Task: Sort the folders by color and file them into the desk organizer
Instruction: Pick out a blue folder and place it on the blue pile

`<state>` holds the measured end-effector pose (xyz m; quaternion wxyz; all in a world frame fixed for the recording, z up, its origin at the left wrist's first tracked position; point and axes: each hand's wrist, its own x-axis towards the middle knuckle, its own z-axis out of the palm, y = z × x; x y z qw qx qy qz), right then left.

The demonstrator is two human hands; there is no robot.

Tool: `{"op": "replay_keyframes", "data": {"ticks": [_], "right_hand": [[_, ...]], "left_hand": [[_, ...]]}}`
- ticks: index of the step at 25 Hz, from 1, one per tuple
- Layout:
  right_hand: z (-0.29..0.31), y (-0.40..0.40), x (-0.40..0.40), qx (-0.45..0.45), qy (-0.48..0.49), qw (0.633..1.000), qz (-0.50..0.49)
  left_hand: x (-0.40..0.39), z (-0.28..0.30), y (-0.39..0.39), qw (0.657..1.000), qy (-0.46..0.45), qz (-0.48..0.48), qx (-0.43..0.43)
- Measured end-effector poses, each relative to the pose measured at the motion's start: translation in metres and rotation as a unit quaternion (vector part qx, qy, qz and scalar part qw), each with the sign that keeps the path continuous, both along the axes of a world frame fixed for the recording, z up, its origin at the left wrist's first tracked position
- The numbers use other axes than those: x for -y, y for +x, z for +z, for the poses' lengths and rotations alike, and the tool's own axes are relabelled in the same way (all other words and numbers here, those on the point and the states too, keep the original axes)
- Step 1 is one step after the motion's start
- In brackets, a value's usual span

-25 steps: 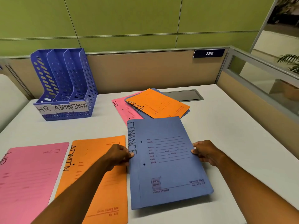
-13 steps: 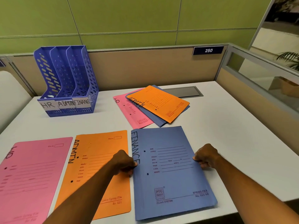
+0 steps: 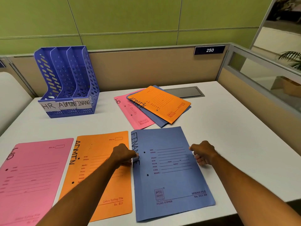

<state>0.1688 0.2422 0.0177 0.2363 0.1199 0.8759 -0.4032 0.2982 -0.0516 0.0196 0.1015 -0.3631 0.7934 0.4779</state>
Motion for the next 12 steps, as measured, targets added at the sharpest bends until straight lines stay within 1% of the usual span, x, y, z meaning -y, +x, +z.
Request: {"op": "replay_keyframes", "data": {"ticks": [1, 4, 7, 9, 12], "right_hand": [[0.001, -0.002, 0.002, -0.013, 0.011, 1.0, 0.009], [0.004, -0.008, 0.013, -0.097, 0.098, 0.988, 0.074], [0.003, -0.011, 0.025, -0.156, 0.106, 0.974, 0.13], [0.001, -0.015, 0.031, -0.177, 0.132, 0.958, 0.182], [-0.006, -0.027, 0.039, -0.215, 0.2, 0.924, 0.244]], "left_hand": [[0.0, 0.0, -0.003, 0.999, -0.03, -0.015, -0.013], [-0.003, -0.001, -0.01, 0.987, -0.133, -0.059, -0.07], [-0.009, -0.003, -0.02, 0.966, -0.203, -0.11, -0.117], [-0.013, -0.006, -0.028, 0.948, -0.254, -0.153, -0.117], [-0.017, -0.011, -0.043, 0.921, -0.332, -0.187, -0.082]]}}
